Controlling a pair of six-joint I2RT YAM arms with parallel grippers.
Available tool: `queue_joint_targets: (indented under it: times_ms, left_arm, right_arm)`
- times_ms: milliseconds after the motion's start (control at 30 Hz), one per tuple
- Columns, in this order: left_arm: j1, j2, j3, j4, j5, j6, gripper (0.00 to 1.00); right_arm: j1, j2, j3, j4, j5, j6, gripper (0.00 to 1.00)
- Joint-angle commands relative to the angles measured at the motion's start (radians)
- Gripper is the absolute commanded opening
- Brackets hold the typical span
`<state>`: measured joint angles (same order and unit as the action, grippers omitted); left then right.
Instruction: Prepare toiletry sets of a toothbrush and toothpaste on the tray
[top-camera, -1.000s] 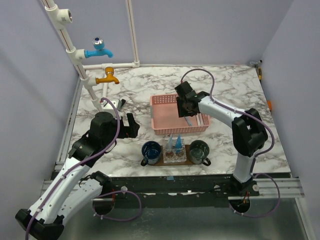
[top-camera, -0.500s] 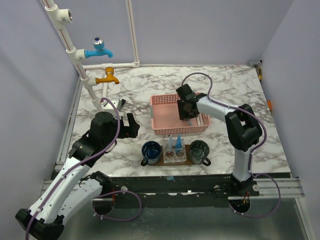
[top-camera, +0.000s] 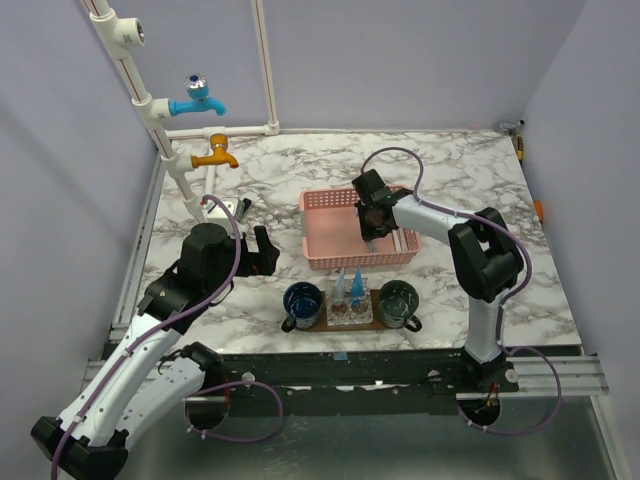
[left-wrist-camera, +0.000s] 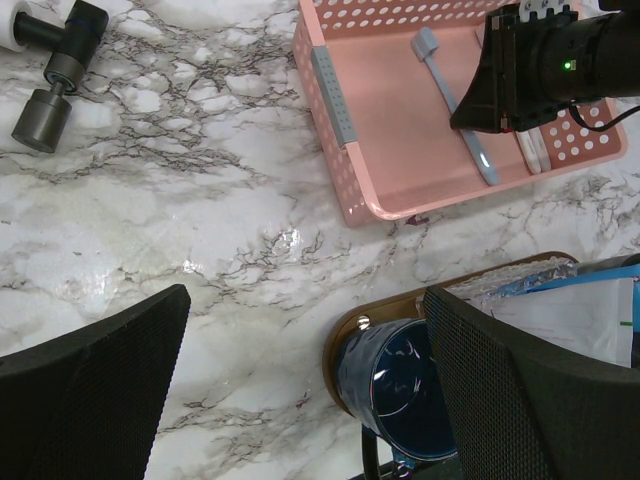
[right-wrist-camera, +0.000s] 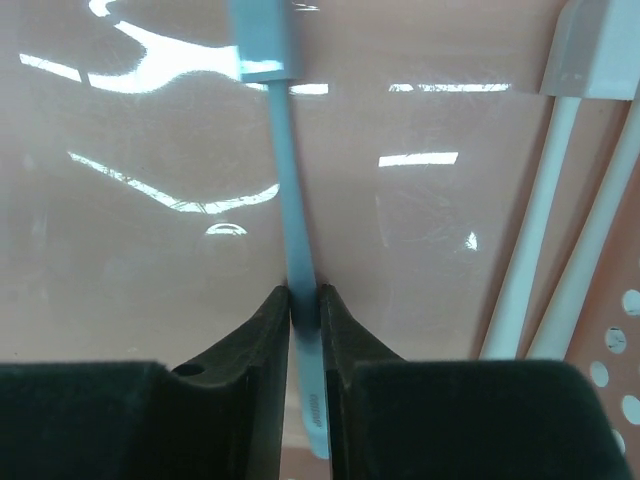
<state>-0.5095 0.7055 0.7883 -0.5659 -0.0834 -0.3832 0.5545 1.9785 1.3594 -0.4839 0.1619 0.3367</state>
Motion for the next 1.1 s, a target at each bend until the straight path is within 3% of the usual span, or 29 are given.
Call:
queue_joint_targets:
  times_ms: [0, 100, 400, 1067]
  left_arm:
    - [0.008, -0.002, -0.011, 0.014, -0.022, 0.007, 0.99]
    - [0.008, -0.001, -0.013, 0.014, -0.024, 0.007, 0.99]
    - [0.008, 0.002, -0.014, 0.016, -0.038, 0.006, 0.99]
    - [0.008, -0.030, -0.023, 0.042, 0.006, -0.003, 0.99]
  right_arm:
    - [-0.005, 0.034, -0.037, -0.004, -0.031, -0.015, 0.14]
    - [-0.005, 0.029, -0.040, -0.004, -0.034, -0.016, 0.01]
    - [-0.004, -0.079, -0.055, 0.014, -0.053, -0.040, 0.00]
    - [0.009, -0.505, -0.139, 0.127, -0.108, 0.022, 0.00]
